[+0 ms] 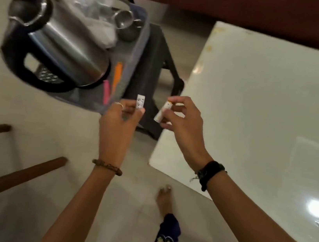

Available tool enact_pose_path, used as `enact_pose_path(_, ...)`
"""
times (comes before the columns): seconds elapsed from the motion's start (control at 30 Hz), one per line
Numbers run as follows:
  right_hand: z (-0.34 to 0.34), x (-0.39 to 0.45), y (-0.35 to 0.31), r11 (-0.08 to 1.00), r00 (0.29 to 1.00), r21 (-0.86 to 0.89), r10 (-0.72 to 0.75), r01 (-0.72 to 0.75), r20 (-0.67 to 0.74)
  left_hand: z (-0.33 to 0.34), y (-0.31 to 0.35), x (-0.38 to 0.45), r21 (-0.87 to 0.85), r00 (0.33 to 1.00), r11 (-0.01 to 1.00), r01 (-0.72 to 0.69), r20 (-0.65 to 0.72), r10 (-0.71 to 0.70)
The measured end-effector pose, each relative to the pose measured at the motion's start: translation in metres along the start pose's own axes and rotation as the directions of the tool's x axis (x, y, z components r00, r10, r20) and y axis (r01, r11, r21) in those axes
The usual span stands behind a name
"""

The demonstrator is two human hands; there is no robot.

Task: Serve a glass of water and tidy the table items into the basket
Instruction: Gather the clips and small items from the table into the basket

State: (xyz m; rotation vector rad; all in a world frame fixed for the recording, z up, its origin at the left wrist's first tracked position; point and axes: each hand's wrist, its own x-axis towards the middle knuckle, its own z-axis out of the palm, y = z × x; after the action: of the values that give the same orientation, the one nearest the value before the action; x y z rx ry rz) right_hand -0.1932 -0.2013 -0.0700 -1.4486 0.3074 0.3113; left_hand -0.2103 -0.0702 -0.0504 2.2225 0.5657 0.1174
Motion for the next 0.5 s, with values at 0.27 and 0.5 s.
enact_pose_path(0.27,0.142,0.063,-0.012,0.858,0.976,-0.465,-0.195,0.218,0.098,-0.063,-0.067,0.098,0.589,1.0,0.808,-0.005,-0.008,0.011)
enact_pose_path(0.5,0.171,0.084,0.003,0.271,0.931,-0.903,-0.244,0.333,0.271,-0.04,-0.091,0.133,0.754,0.98,0.648,-0.11,0.192,-0.057)
